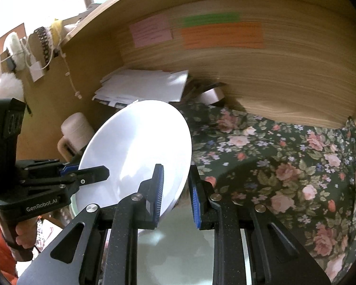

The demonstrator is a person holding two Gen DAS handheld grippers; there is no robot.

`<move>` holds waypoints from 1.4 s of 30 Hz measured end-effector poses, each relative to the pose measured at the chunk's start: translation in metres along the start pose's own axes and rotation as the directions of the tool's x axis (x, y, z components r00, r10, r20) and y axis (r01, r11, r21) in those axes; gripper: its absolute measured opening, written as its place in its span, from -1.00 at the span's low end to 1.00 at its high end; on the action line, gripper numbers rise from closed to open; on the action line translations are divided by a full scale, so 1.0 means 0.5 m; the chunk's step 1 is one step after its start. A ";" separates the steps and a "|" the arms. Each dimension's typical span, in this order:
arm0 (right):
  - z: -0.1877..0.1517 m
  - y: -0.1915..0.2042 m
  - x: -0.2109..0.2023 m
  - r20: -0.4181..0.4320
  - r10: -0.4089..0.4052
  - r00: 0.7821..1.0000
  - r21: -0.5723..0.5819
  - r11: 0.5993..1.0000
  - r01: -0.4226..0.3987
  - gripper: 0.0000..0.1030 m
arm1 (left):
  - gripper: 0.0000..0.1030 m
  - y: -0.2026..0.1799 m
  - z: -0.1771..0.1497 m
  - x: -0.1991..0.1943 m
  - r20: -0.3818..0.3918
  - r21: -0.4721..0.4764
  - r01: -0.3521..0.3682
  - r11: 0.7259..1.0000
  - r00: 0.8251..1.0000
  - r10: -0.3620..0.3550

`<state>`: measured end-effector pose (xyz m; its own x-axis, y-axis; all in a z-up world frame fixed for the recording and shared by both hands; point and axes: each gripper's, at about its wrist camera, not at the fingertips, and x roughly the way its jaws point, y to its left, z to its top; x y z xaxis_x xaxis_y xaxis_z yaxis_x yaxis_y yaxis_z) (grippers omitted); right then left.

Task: Organize plates and bowls
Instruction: 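Lower the white bowl into the mint-green bowl with both grippers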

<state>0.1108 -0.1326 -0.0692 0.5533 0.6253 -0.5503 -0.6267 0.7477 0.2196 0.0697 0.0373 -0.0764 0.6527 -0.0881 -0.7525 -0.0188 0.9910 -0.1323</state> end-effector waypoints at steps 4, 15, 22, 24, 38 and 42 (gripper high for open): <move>-0.007 0.025 0.011 -0.002 0.021 1.000 -0.014 1.000 -0.021 -0.63 | -0.66 0.027 -0.023 -0.014 0.002 -0.023 -0.009 1.000 1.000 0.009; -0.023 0.074 0.065 -0.057 0.070 0.996 -0.026 0.997 -0.071 -0.63 | -0.66 0.088 -0.058 -0.026 -0.015 -0.086 -0.034 0.996 0.999 0.033; -0.035 0.094 0.105 -0.103 0.097 0.990 -0.021 0.995 -0.100 -0.63 | -0.66 0.127 -0.076 -0.022 -0.033 -0.119 -0.048 0.992 0.998 0.044; -0.036 0.098 0.112 -0.113 0.102 0.988 -0.020 0.994 -0.104 -0.63 | -0.66 0.134 -0.079 -0.019 -0.038 -0.124 -0.053 0.991 0.998 0.048; -0.050 0.109 0.154 -0.172 0.120 0.978 -0.011 0.992 -0.123 -0.63 | -0.66 0.168 -0.102 0.004 -0.077 -0.159 -0.062 0.985 0.996 0.050; -0.048 0.109 0.155 -0.174 0.114 0.978 -0.014 0.993 -0.119 -0.61 | -0.66 0.169 -0.104 0.011 -0.085 -0.147 -0.058 0.987 0.995 0.046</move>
<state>0.1063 -0.0487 -0.1194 0.3738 0.6581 -0.6536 -0.6957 0.6650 0.2717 0.0320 0.1155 -0.1252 0.5841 -0.0507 -0.8101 -0.1678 0.9690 -0.1816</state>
